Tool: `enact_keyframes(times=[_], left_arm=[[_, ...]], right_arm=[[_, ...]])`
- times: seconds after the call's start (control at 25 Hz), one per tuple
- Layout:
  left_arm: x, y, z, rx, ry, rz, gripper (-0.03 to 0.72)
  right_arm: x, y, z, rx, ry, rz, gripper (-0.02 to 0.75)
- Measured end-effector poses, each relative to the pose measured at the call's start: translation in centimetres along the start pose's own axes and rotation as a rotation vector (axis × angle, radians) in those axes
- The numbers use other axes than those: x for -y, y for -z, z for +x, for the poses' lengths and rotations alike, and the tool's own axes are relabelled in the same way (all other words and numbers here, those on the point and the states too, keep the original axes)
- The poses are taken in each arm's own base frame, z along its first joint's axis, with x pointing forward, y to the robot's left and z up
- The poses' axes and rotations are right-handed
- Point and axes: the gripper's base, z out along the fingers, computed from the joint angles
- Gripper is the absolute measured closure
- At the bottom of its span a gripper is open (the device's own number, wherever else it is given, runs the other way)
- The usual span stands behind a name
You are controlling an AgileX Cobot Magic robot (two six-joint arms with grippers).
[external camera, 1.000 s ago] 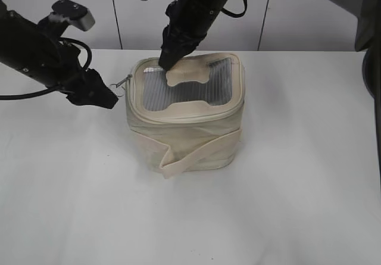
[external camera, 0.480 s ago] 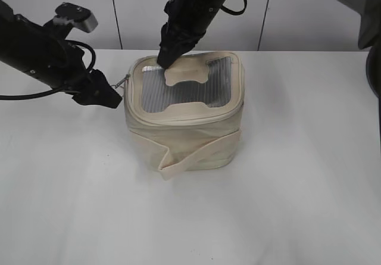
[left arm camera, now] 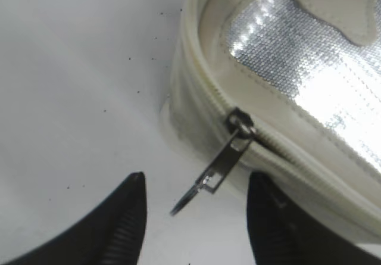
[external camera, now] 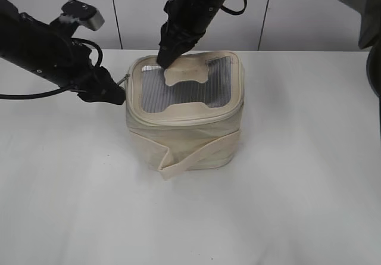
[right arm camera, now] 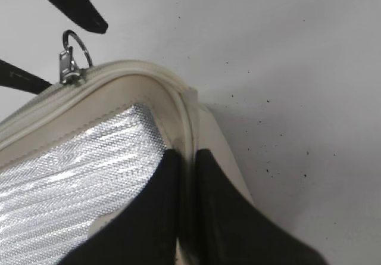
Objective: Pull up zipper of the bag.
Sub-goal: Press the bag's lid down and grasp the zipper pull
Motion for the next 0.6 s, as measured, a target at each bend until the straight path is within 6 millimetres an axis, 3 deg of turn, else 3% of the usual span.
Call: enact_keyframes(times=[0.12, 0.24, 0.28, 0.6], left_arm=[[0.33, -0.17, -0.10, -0.005, -0.018, 0.004, 0.409], [0.43, -0.19, -0.03, -0.015, -0.029, 0.010, 0.612], [0.51, -0.20, 0.02, -0.022, -0.034, 0.016, 0.644], [1.03, 0.33, 0.31, -0.079, -0.001, 0.058, 0.680]], right_arm=[[0.00, 0.00, 0.00, 0.000, 0.000, 0.000, 0.685], [0.00, 0.00, 0.00, 0.000, 0.000, 0.000, 0.685], [0.00, 0.00, 0.00, 0.000, 0.000, 0.000, 0.685], [0.03, 0.00, 0.03, -0.004, -0.005, 0.004, 0.685]])
